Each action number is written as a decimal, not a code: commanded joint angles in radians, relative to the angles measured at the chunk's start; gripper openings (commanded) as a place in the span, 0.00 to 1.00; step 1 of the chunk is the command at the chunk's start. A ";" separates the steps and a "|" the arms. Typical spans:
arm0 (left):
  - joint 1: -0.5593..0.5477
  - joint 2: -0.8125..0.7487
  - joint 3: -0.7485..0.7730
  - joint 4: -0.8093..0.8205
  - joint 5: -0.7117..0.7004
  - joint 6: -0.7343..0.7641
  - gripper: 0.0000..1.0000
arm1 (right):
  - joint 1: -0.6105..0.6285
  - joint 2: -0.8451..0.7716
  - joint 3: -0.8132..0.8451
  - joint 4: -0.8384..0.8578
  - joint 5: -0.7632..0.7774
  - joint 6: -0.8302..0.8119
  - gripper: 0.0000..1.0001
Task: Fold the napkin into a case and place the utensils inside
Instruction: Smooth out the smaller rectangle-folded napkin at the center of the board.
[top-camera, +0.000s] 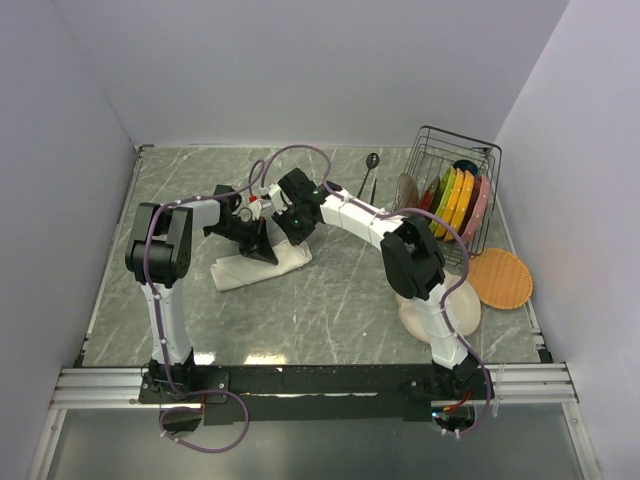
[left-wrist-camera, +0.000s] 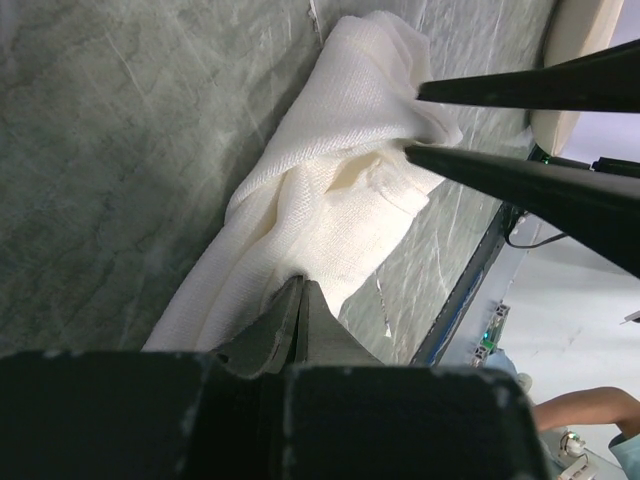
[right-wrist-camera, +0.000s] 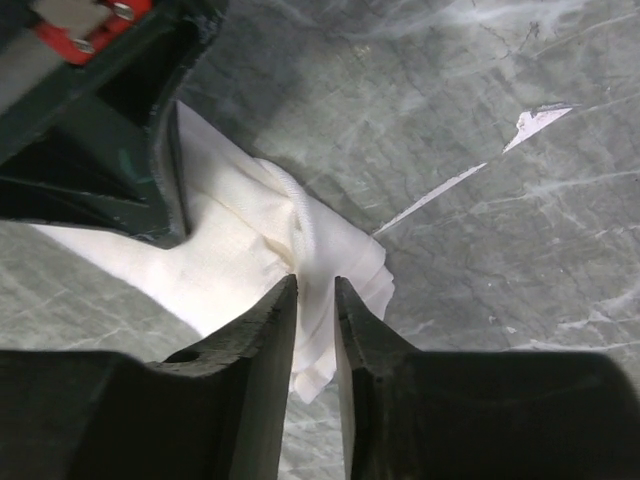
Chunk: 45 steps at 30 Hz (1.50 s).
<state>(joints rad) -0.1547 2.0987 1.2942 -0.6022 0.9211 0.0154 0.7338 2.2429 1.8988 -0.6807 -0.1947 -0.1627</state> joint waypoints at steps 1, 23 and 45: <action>0.001 0.060 -0.012 -0.019 -0.182 0.074 0.01 | 0.007 0.017 0.014 0.004 0.032 -0.026 0.21; 0.029 -0.038 -0.010 0.028 0.048 0.057 0.01 | 0.029 0.033 -0.043 0.017 0.058 0.023 0.00; -0.045 -0.045 -0.157 0.594 0.076 -0.454 0.01 | 0.009 0.029 0.019 -0.016 0.035 0.094 0.00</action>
<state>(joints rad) -0.1928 2.0193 1.1358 -0.1787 1.0134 -0.3119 0.7521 2.2795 1.8740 -0.6750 -0.1596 -0.0933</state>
